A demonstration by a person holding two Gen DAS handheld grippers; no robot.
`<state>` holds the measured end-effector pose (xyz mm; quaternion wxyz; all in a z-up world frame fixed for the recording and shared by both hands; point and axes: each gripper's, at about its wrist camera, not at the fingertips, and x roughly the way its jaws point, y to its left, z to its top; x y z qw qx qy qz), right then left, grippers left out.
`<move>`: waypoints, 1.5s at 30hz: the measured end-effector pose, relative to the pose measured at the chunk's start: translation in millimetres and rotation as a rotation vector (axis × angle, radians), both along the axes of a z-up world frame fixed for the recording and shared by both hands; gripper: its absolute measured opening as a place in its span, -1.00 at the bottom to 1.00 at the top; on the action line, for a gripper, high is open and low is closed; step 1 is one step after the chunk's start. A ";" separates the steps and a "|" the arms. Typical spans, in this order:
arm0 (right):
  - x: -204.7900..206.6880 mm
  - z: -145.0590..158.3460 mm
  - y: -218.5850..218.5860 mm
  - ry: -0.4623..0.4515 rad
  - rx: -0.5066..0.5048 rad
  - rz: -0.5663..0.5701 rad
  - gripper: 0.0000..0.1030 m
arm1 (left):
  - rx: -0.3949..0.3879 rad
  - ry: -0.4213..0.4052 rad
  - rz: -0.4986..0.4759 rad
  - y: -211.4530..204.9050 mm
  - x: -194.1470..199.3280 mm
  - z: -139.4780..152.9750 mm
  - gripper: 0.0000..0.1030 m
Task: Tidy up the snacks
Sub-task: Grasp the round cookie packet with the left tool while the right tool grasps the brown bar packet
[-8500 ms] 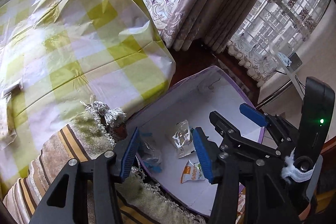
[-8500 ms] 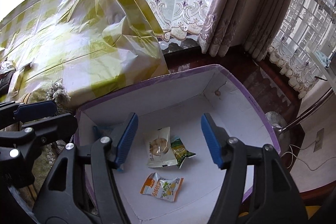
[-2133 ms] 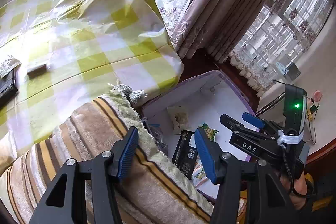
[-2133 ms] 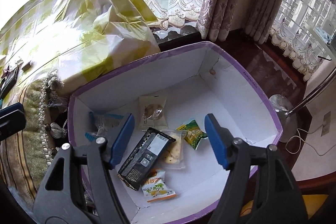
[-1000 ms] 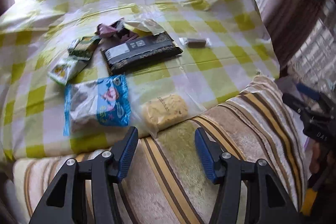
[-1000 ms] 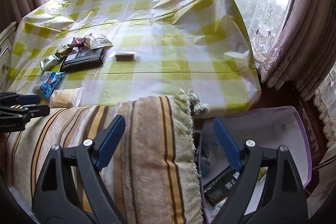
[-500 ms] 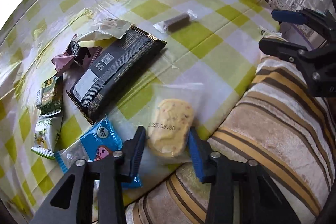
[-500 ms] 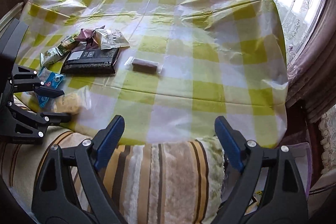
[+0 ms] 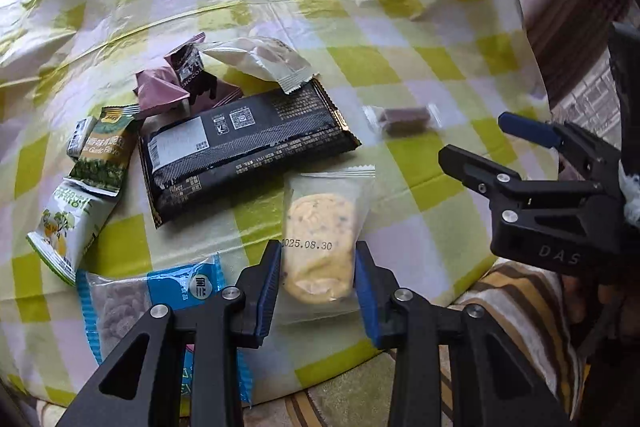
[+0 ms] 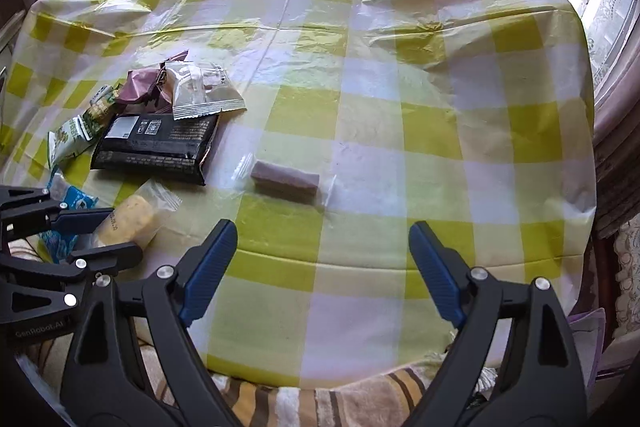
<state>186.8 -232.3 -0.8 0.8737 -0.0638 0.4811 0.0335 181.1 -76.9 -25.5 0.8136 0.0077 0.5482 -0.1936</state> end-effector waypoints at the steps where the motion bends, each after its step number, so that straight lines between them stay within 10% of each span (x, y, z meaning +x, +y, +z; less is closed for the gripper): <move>1: 3.7 -0.1 -0.4 0.004 0.008 -0.018 0.73 | -0.007 -0.003 0.014 2.6 -0.3 -0.2 -0.29; 8: 28.0 -3.8 8.4 0.025 0.033 -0.030 0.73 | -0.010 -0.034 0.031 5.1 -9.3 -1.2 -0.29; 16: 35.9 -8.2 28.2 0.021 -0.209 0.297 0.71 | -0.074 -0.034 0.035 13.6 -13.6 -0.6 -0.29; 19: 46.4 -22.7 28.0 0.082 -0.198 0.341 0.40 | -0.082 -0.033 0.036 13.5 -13.6 -0.4 -0.29; 34: 50.5 -22.5 20.5 0.125 0.044 0.145 -0.61 | -0.100 -0.030 0.038 15.0 -8.2 -2.6 -0.29; 45: 17.6 -10.4 16.0 0.037 0.100 0.025 -0.71 | -0.095 -0.086 0.058 15.7 -21.1 9.9 -0.30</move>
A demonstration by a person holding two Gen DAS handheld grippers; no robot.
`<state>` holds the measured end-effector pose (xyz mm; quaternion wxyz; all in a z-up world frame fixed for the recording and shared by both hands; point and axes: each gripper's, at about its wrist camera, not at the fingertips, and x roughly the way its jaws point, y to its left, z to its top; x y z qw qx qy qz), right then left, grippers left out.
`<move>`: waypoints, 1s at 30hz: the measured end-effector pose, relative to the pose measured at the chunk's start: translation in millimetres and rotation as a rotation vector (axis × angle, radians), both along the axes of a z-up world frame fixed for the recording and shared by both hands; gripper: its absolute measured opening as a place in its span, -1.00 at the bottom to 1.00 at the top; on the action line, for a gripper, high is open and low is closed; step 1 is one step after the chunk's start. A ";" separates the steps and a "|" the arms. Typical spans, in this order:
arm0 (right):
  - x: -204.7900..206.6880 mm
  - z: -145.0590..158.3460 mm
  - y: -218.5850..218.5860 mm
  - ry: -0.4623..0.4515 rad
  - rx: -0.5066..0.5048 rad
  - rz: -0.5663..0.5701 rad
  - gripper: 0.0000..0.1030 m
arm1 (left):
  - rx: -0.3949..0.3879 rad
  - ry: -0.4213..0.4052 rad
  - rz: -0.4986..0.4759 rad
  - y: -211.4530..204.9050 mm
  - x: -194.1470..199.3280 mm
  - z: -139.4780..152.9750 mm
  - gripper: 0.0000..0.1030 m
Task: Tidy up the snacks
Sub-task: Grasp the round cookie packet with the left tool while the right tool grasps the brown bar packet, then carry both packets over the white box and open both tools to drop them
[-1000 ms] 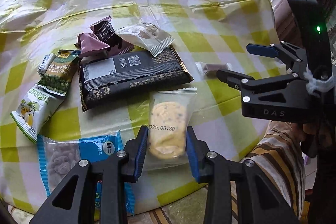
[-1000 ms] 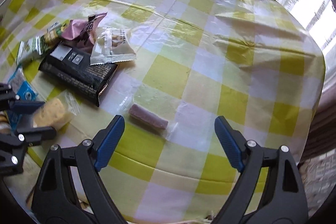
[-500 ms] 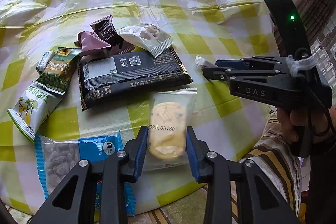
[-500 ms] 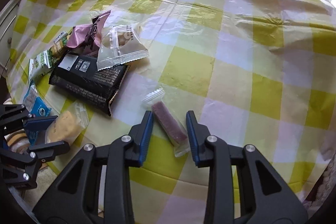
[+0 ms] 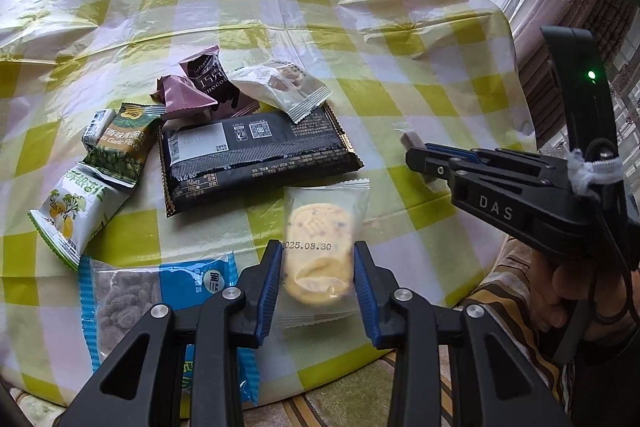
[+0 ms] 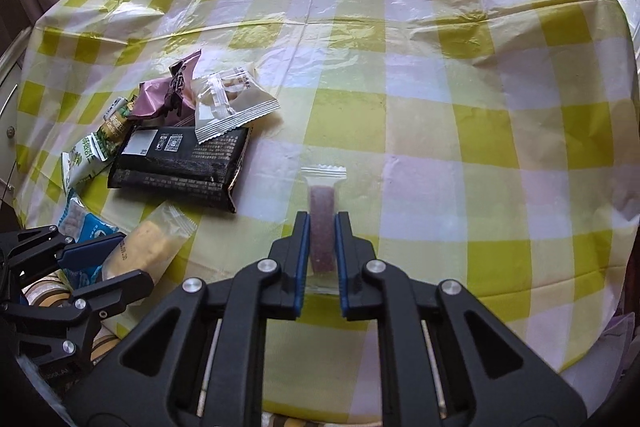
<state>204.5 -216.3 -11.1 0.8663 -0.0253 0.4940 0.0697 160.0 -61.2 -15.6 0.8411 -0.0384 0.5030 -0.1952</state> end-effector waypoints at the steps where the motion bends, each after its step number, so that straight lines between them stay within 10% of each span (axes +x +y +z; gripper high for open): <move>1: -5.1 2.5 -0.1 -0.012 -0.003 -0.009 -0.71 | 0.010 -0.010 0.006 -0.5 -1.3 2.3 -0.30; 30: -122.0 48.4 -87.3 -0.085 -0.004 -0.195 -0.71 | -0.040 -0.118 -0.172 -115.7 -54.9 51.0 -0.31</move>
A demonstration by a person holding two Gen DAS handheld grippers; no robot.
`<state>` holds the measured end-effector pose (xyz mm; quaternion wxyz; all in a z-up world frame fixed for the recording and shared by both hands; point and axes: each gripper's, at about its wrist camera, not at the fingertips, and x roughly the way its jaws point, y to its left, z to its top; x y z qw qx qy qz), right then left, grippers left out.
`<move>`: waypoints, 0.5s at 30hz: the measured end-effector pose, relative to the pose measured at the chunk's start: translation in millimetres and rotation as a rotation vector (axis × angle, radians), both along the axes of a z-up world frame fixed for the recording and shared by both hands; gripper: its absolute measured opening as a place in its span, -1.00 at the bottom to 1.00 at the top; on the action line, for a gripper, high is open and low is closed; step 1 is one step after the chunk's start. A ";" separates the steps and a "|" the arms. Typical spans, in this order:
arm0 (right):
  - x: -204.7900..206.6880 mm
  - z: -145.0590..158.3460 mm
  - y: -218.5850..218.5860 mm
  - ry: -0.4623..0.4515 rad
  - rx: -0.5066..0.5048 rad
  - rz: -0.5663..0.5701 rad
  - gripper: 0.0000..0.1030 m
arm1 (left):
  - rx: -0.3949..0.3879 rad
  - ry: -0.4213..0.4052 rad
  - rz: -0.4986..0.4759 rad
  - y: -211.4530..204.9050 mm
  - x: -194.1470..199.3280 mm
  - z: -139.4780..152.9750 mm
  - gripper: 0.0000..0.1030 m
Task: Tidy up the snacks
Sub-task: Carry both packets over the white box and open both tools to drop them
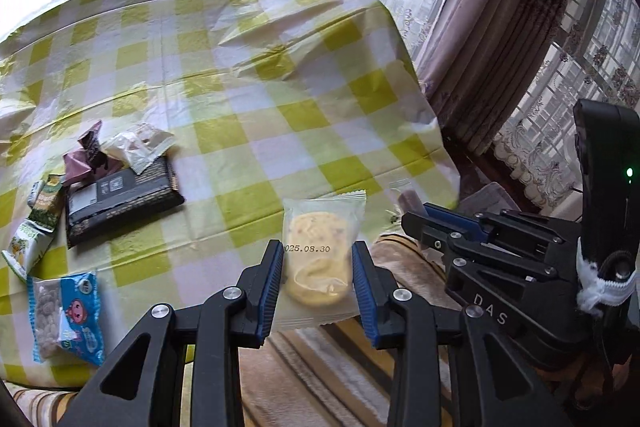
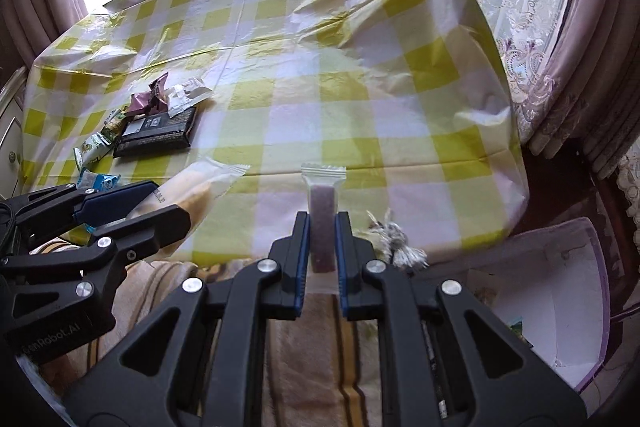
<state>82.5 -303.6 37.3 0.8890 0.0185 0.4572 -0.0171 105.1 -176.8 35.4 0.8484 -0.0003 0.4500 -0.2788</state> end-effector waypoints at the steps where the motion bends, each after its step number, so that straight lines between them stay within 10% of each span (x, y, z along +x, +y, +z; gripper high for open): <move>1: -5.0 0.0 -6.1 0.001 -0.001 -0.011 -0.71 | -0.006 0.004 -0.015 -7.1 -2.0 0.6 -0.31; 15: -66.7 -16.8 -94.7 0.032 -0.041 -0.188 -0.71 | 0.005 0.060 -0.223 -100.7 -30.5 -10.1 -0.31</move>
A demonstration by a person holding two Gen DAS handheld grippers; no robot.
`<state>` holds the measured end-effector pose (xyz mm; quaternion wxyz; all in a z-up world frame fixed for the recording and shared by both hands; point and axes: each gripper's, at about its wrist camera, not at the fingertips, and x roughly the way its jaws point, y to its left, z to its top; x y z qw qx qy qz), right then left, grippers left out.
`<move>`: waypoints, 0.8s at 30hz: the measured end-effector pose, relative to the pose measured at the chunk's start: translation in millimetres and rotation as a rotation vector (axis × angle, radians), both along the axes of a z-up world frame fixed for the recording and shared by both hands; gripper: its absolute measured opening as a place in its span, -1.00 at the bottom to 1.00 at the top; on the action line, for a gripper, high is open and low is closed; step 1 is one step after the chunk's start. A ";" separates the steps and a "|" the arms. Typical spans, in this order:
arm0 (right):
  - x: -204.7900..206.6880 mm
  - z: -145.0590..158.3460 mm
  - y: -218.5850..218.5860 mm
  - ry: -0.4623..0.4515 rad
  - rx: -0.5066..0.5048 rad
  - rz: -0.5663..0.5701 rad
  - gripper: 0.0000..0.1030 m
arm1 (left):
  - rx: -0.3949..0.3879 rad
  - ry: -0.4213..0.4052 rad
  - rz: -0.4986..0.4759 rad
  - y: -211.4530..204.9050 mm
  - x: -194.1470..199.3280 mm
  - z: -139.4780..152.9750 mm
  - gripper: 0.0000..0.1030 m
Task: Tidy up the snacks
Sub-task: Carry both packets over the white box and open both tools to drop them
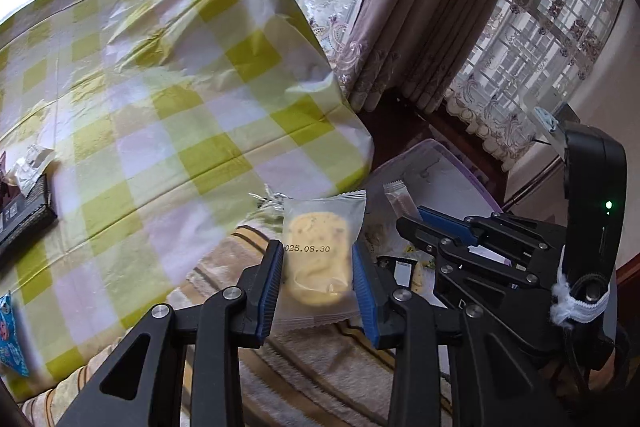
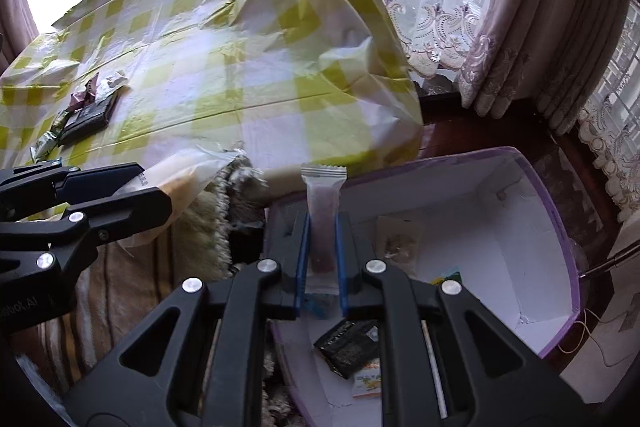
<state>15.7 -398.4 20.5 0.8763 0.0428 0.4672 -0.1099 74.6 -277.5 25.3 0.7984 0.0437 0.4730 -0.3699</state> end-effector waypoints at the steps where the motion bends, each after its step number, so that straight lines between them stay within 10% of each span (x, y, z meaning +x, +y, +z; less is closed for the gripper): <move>1: -3.9 -1.8 -5.6 0.005 -0.001 -0.019 -0.71 | 0.006 0.001 -0.012 -6.1 -2.2 -1.5 -0.31; 18: -41.4 -21.3 -54.2 0.047 -0.018 -0.160 -0.60 | 0.062 0.017 -0.187 -62.5 -37.9 -19.7 -0.27; 22: -43.1 -22.3 -57.7 0.053 -0.031 -0.178 0.26 | 0.049 0.020 -0.171 -58.1 -36.5 -18.6 0.26; 24: -44.9 -19.6 -56.0 0.045 -0.055 -0.179 0.29 | 0.030 0.016 -0.166 -54.9 -36.1 -15.6 0.29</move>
